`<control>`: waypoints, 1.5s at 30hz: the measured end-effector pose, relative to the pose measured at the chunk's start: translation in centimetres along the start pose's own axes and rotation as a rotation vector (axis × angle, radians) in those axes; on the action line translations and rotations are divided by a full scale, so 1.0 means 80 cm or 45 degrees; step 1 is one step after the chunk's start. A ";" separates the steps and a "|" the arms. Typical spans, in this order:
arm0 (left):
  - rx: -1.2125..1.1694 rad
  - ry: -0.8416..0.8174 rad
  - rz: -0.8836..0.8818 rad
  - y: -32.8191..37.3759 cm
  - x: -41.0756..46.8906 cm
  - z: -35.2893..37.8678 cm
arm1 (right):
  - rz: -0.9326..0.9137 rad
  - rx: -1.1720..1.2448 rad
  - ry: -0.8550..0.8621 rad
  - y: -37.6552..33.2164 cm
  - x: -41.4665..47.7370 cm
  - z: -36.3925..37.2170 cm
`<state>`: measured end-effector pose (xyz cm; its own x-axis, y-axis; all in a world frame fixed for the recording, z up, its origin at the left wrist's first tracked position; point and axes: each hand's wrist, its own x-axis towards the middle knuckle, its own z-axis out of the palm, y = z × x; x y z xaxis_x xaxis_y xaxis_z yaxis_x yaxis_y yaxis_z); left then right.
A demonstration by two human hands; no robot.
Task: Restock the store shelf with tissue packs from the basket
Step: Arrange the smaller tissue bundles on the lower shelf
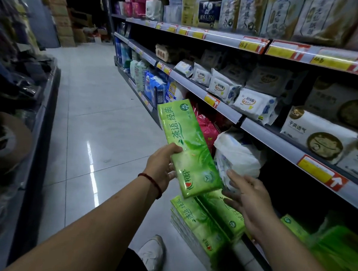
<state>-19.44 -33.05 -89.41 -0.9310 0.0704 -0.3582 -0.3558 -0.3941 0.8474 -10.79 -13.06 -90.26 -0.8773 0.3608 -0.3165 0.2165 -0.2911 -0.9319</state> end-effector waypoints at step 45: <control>0.305 -0.373 -0.105 0.006 0.010 -0.027 | 0.200 0.644 -0.173 0.008 0.009 -0.011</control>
<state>-20.21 -35.14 -90.13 -0.8701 0.3651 -0.3312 -0.4071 -0.1536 0.9004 -10.92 -12.19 -91.28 -0.9059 0.1706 -0.3877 0.1456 -0.7341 -0.6633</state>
